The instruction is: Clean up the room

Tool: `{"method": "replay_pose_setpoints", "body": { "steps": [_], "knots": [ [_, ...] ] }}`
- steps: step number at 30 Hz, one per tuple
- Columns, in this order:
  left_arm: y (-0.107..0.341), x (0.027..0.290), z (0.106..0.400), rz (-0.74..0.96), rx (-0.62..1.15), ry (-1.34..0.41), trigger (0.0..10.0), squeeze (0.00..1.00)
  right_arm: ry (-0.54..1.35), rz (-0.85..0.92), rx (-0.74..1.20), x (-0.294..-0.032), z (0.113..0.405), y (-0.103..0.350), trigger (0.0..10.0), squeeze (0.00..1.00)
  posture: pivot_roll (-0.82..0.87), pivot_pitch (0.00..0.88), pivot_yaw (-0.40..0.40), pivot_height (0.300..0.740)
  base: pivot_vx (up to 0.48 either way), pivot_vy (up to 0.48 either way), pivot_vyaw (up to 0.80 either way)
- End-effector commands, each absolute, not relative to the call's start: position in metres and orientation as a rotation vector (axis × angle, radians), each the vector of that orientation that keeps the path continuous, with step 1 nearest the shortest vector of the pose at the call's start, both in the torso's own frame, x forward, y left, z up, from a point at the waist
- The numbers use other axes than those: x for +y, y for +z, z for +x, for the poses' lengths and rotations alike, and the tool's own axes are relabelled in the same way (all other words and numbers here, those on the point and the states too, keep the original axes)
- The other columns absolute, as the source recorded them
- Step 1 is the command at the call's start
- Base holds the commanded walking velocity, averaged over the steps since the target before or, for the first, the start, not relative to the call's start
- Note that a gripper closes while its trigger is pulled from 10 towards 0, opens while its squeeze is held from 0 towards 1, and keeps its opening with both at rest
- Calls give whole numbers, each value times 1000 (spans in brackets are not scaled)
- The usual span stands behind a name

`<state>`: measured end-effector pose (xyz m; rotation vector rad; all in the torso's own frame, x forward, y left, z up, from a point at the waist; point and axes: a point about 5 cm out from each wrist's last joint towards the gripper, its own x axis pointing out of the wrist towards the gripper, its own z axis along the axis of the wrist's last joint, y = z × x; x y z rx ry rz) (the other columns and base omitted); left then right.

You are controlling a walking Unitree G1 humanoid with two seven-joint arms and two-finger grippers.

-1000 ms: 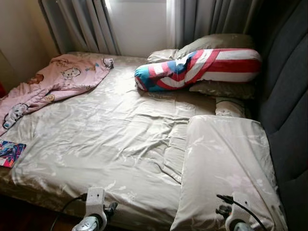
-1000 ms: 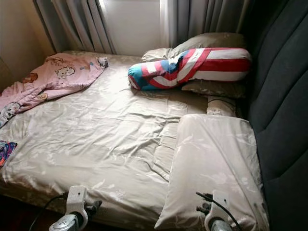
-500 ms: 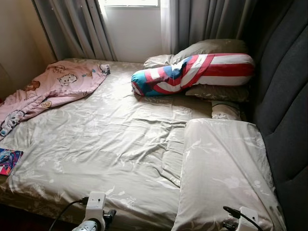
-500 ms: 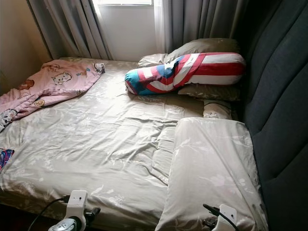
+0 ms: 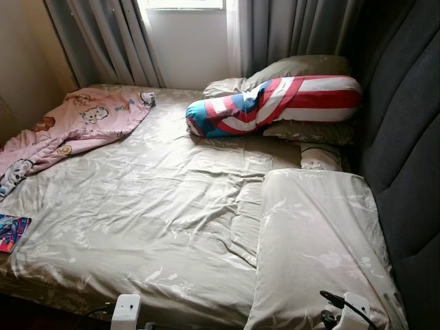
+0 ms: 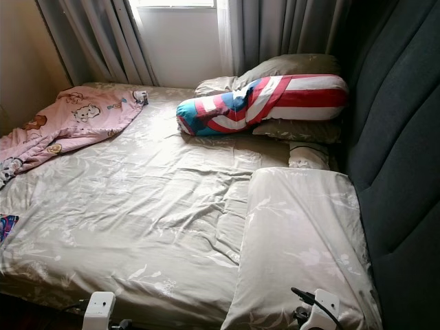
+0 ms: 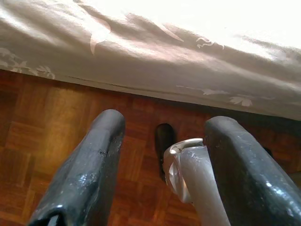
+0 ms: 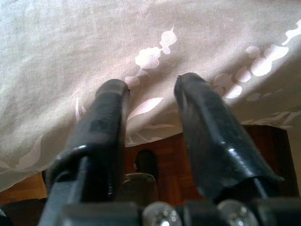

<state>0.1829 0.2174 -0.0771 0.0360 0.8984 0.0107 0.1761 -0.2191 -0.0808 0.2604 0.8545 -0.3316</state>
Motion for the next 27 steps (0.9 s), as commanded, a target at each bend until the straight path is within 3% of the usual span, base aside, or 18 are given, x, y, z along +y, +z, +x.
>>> {"method": "replay_pose_setpoints", "body": {
  "steps": [1,11,12,13,14,15,19,21,27],
  "knots": [
    [-79,218,180,53,920,10,10000,0,-326,254,842,-221,178,-79,10000,1000,-31,0,12,740,0,0,0],
    [-78,213,184,47,914,10,10000,0,-310,233,858,-220,176,-81,10000,1000,-34,0,12,740,0,0,0],
    [-77,213,185,47,910,9,10000,0,-296,220,870,-219,175,-81,10000,373,-33,0,12,740,0,0,0],
    [-77,213,185,47,910,9,10000,0,-296,220,870,-219,175,-81,10000,373,-33,0,12,740,0,0,0],
    [-77,213,186,47,908,9,10000,0,-281,207,882,-218,174,-82,10000,47,-33,0,14,740,0,0,0],
    [-76,214,188,48,904,8,10000,0,-256,195,896,-215,173,-83,10000,0,-30,0,16,740,0,0,0],
    [-75,216,189,50,902,8,10000,0,-260,207,890,-214,173,-84,10000,0,-28,0,18,740,0,0,0],
    [-76,222,184,47,902,11,10000,0,-186,111,922,-210,171,-85,10000,0,-27,0,21,740,0,0,0],
    [-79,232,170,43,915,18,10000,0,-208,135,920,-210,170,-86,10000,0,-30,0,27,740,0,0,729]
  ]
}}
